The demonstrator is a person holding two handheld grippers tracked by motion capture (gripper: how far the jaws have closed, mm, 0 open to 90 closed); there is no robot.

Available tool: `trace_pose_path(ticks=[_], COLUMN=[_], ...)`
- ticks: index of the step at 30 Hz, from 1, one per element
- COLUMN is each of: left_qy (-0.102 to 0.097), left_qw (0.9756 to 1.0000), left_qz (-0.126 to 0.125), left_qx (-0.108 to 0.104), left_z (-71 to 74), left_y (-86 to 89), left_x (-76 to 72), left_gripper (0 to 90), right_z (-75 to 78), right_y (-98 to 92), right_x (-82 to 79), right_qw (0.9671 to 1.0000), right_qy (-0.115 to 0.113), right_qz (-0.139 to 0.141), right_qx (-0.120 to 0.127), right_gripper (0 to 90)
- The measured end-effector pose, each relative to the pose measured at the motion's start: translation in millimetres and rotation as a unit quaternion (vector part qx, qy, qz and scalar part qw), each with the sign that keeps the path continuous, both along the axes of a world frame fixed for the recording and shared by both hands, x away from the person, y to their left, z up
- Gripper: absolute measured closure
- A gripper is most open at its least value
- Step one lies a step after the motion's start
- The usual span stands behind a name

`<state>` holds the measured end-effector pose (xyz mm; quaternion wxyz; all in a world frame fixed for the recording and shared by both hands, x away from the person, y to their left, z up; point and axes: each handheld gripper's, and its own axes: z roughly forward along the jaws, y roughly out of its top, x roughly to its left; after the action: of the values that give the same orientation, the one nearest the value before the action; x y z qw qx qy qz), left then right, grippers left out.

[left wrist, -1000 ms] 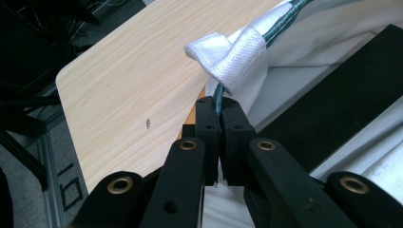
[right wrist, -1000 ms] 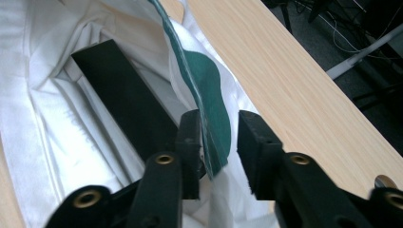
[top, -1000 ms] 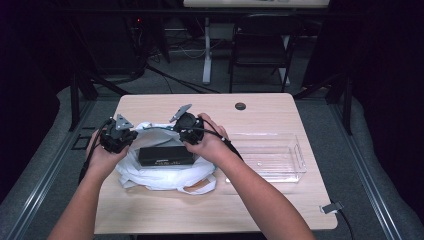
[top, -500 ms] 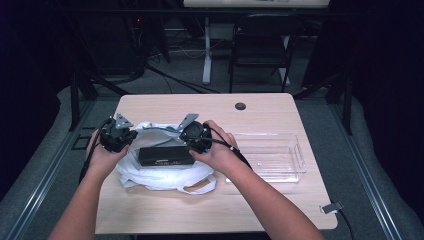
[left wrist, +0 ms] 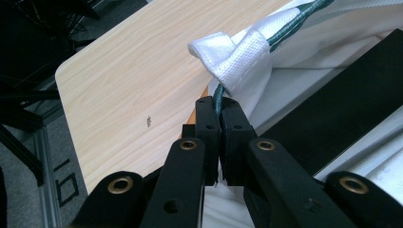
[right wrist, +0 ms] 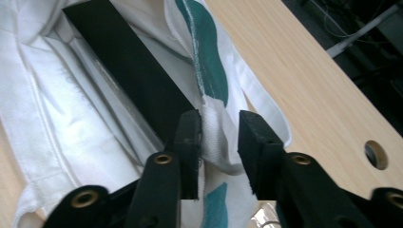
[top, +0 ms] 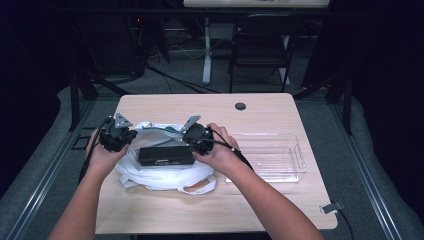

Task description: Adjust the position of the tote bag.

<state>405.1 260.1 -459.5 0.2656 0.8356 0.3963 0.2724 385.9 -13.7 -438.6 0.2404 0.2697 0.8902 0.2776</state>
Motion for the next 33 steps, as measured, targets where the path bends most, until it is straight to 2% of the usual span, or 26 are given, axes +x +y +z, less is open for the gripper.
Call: trace_pose_path(ticks=[2,5,9,16,33], left_qy=[0.0,-0.001,-0.004,-0.004,0.007], left_qw=[1.0,1.0,1.0,1.0,0.9999], left_qz=[0.0,-0.002,-0.003,-0.001,0.0], left_qx=[0.001,0.003,0.007,0.008,0.012], left_z=[0.4,1.2,2.4,0.8,-8.1], left_y=[-0.1,-0.8,-2.5,-3.5,-8.7], left_x=[0.3,0.9,1.3,2.9,11.2], left_gripper=[88.2,88.2,88.2,88.1,88.1], right_z=[-0.3,-0.1,1.0,2.3,-8.3], right_y=[0.1,0.8,1.6,3.8,7.5], right_x=[0.2,0.5,1.6,6.8,25.4], right_qw=[1.0,0.9999,0.9997,0.9989,0.9958], right_qy=[0.007,0.009,0.001,-0.016,-0.033], right_qz=[0.002,0.0,-0.007,-0.017,-0.042], right_qx=[0.002,-0.011,-0.024,-0.041,-0.074], right_gripper=[76.2,79.7,81.7,82.2,82.4])
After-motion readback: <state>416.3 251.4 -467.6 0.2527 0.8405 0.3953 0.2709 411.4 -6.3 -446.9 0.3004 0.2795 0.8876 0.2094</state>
